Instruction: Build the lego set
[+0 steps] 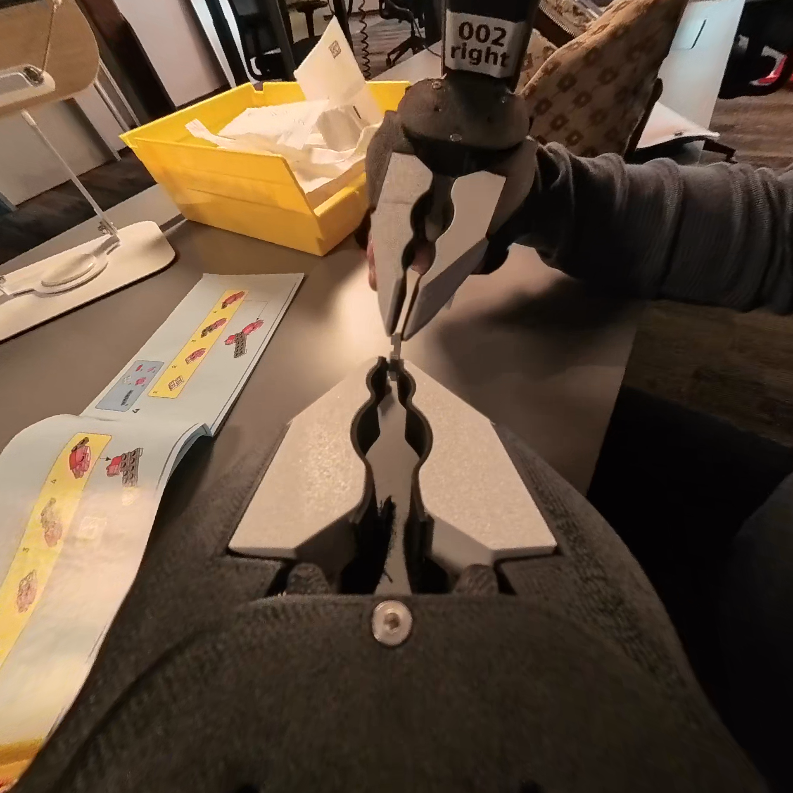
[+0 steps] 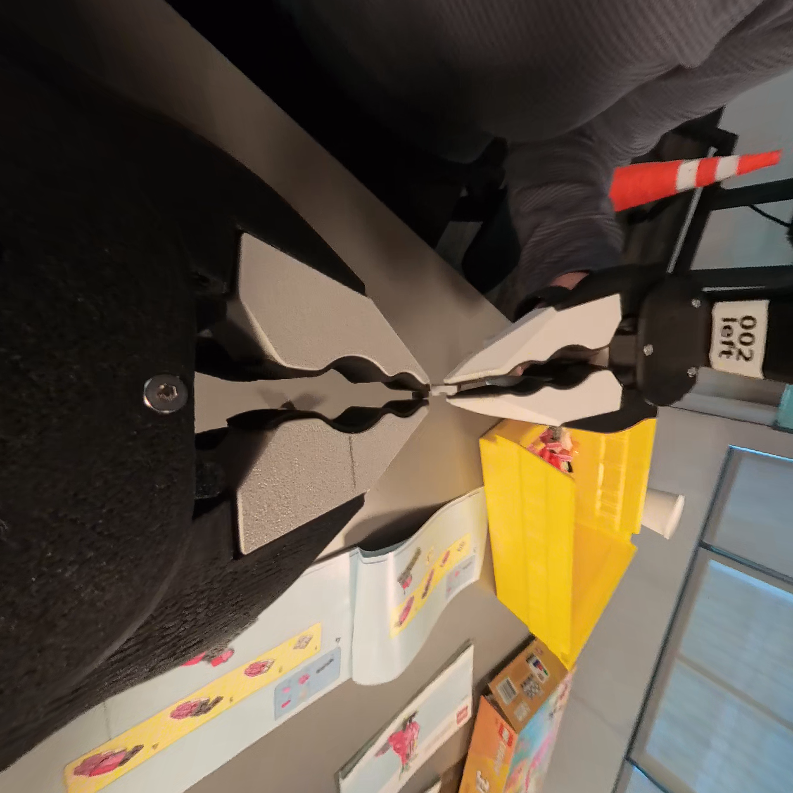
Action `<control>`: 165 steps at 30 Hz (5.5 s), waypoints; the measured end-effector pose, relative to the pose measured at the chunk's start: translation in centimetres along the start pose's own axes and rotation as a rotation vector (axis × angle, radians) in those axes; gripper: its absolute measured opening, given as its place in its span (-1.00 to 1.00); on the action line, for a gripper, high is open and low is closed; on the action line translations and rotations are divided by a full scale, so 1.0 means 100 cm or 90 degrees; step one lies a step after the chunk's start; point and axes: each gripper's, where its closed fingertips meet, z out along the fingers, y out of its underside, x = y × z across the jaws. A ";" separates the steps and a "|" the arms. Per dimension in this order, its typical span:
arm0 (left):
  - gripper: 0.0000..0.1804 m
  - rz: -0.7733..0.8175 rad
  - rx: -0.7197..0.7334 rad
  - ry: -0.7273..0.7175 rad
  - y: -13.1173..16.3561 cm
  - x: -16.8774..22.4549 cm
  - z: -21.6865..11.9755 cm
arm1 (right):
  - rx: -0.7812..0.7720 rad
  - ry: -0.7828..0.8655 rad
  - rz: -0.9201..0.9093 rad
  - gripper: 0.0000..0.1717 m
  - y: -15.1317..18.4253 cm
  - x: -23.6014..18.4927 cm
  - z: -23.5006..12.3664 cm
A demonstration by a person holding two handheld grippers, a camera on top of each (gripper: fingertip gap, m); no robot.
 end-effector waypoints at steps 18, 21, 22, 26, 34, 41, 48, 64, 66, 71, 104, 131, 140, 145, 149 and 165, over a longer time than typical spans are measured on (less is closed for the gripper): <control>-0.97 -0.060 0.062 0.020 -0.006 -0.002 -0.001 | -0.030 -0.028 0.054 -1.00 0.011 0.001 -0.004; -0.97 -0.100 0.115 0.042 -0.019 -0.004 -0.010 | -0.044 -0.025 0.054 -1.00 0.016 0.001 -0.003; -0.97 -0.104 0.113 0.042 -0.019 -0.005 -0.010 | -0.041 -0.023 0.054 -1.00 0.015 0.001 -0.003; -0.97 -0.096 0.099 0.041 -0.015 -0.005 -0.009 | -0.010 -0.023 0.072 -0.83 0.008 0.003 -0.004; -0.97 -0.091 0.087 0.063 -0.013 0.003 -0.002 | 0.022 -0.046 0.094 -0.92 0.001 -0.001 -0.004; -0.97 -0.082 0.071 0.058 -0.009 0.002 0.000 | 0.009 -0.048 0.090 -0.98 0.004 -0.001 -0.002; -0.97 -0.056 0.025 0.039 0.001 0.000 0.004 | -0.009 -0.039 0.087 -0.98 0.010 0.001 0.000; -0.96 -0.036 -0.013 0.025 0.013 0.000 0.009 | -0.032 -0.039 0.086 -0.98 0.018 0.001 0.003; -0.97 -0.036 -0.013 0.026 0.013 0.000 0.009 | -0.033 -0.038 0.086 -0.98 0.018 0.001 0.003; -0.97 -0.037 -0.004 0.023 0.012 0.000 0.008 | -0.028 -0.038 0.087 -0.98 0.018 0.001 0.002; -0.97 -0.164 0.162 0.128 -0.020 0.006 -0.008 | 0.086 -0.059 0.092 -0.98 -0.017 -0.002 -0.010; -0.75 0.156 -0.062 -0.190 0.005 -0.021 0.003 | 0.029 0.013 0.058 -0.98 -0.004 0.012 -0.008; -0.86 0.270 -0.112 -0.237 0.006 -0.018 0.014 | 0.047 0.007 0.067 -0.98 -0.007 0.012 -0.008; -0.93 0.249 -0.090 -0.232 0.003 -0.019 0.014 | 0.050 0.006 0.068 -0.98 -0.008 0.012 -0.009; -0.79 0.137 -0.034 -0.140 -0.001 -0.006 0.016 | 0.042 0.001 0.067 -0.98 -0.007 0.011 -0.009; -0.96 -0.011 -0.084 0.000 0.019 0.001 0.017 | -0.008 -0.022 0.057 -0.98 0.006 0.003 0.001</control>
